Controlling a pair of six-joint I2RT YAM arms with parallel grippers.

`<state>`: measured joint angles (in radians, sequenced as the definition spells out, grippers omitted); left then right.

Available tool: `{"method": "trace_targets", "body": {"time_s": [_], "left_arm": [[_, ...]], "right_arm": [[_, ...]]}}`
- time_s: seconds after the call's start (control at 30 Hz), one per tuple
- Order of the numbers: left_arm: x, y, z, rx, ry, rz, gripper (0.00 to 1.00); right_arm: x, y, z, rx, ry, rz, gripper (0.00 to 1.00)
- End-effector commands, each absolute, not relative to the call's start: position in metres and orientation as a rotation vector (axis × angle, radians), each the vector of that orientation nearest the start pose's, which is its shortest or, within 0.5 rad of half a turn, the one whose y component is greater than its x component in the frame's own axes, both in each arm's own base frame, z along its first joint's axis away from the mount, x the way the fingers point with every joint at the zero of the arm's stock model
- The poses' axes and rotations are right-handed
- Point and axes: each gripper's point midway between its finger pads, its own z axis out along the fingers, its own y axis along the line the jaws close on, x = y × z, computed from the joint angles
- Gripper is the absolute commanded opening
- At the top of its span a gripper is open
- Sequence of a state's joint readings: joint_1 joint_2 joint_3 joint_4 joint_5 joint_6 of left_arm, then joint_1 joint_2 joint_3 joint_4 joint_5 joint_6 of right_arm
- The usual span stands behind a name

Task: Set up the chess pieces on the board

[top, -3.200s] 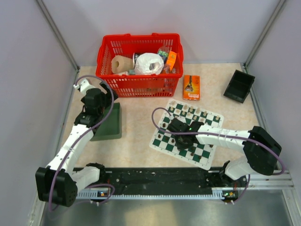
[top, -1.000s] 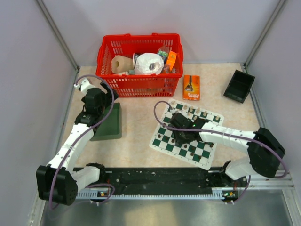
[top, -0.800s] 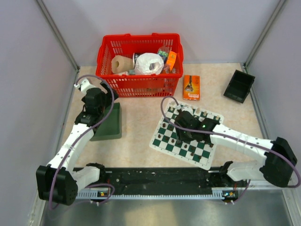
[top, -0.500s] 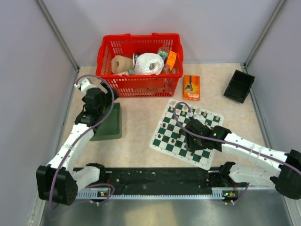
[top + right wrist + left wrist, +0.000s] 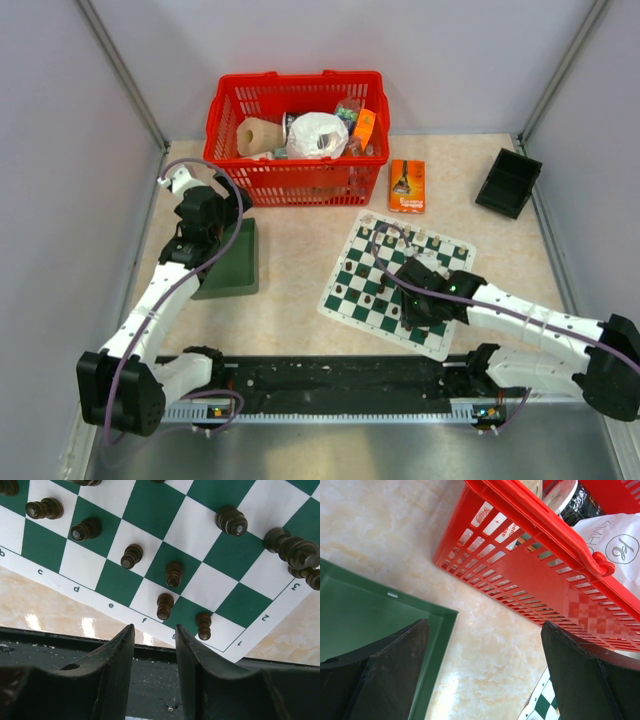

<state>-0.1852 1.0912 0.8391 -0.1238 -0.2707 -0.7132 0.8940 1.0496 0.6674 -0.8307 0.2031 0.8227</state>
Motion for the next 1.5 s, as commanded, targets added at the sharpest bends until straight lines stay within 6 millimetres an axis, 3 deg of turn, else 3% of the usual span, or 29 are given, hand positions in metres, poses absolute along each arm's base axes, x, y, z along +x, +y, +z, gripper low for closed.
{"method": "trace_targets", "body": {"time_s": [0.0,0.9,1.17,1.47], "left_arm": [[0.375,-0.05,0.228,-0.681,1.791,-0.366,0.99],[0.374,-0.047,0.229,-0.681,1.787,-0.35,0.99],[0.376,-0.049,0.229,-0.679,1.789,-0.357,0.99],[0.377,-0.049,0.231,-0.674,1.787,-0.36,0.99]], "right_arm": [[0.135,0.16,0.055,-0.056,2.751,0.205,0.38],[0.137,0.154,0.034,-0.071,2.801,0.077,0.29],[0.135,0.151,0.033,-0.072,2.808,0.059,0.15],[0.134,0.138,0.049,0.022,2.781,0.027,0.11]]}}
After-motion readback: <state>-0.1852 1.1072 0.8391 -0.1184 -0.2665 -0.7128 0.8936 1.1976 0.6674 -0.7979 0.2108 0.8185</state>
